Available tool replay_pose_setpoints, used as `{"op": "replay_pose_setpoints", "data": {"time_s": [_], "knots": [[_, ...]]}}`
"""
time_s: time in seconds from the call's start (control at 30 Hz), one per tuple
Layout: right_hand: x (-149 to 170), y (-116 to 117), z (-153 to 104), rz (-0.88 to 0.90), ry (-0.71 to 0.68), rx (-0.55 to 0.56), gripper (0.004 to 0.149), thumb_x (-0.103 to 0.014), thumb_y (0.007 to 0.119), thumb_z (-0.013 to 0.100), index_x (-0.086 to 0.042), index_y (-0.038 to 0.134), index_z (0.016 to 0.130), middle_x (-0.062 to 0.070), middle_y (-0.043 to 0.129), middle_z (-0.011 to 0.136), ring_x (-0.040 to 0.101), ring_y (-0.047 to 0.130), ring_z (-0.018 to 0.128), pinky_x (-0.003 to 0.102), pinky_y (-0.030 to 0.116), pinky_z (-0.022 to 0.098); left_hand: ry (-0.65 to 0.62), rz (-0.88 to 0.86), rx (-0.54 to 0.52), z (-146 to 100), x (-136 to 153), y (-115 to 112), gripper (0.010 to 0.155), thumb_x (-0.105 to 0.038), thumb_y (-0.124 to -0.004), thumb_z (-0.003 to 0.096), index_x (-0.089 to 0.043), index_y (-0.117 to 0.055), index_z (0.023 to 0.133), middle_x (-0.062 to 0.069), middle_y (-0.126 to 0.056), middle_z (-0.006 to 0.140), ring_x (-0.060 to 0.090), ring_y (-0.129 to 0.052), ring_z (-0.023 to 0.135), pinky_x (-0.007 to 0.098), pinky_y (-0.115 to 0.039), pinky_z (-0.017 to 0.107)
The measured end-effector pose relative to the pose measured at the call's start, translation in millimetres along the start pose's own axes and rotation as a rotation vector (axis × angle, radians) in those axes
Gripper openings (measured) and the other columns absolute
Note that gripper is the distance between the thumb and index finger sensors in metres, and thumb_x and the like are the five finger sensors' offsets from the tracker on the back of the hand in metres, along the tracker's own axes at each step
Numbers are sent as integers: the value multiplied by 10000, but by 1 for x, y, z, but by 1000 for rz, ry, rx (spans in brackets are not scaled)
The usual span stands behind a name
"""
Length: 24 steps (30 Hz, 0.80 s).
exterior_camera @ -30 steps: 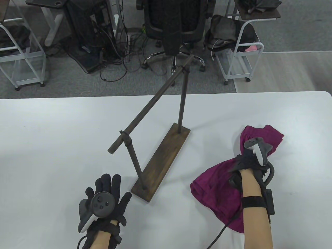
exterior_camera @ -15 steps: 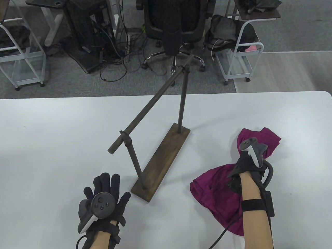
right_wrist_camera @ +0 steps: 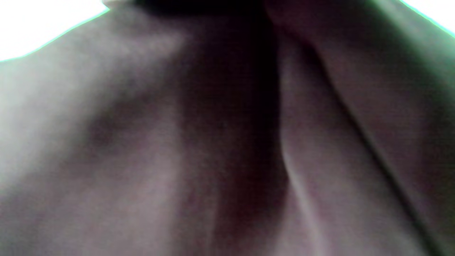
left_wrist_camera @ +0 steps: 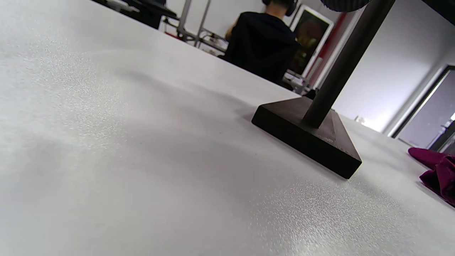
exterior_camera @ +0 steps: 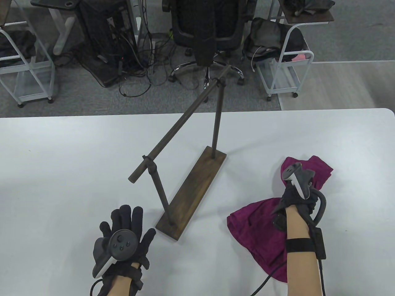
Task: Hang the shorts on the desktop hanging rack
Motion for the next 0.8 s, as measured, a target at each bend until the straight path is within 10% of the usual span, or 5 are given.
{"op": "replay_pose_setpoints", "data": {"time_s": [0.8], "knots": [[2, -69, -70, 85, -163, 257, 499, -183, 668, 608, -374, 526, 1046, 102, 464, 1089, 315, 643, 901, 413, 611, 689, -55, -15, -36, -3, -3, 5, 788, -572, -512, 608, -126, -187, 1170, 253, -17, 1160, 546, -54, 1084, 797, -28, 667]]}}
Point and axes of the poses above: the tracker on the back of each hand, its own x axis roughly to the little-finger side, its own z axis roughly from the wrist to the fingertips, y = z × x, the point moved 2 cm from there along z, roughly from the wrist to the fingertips
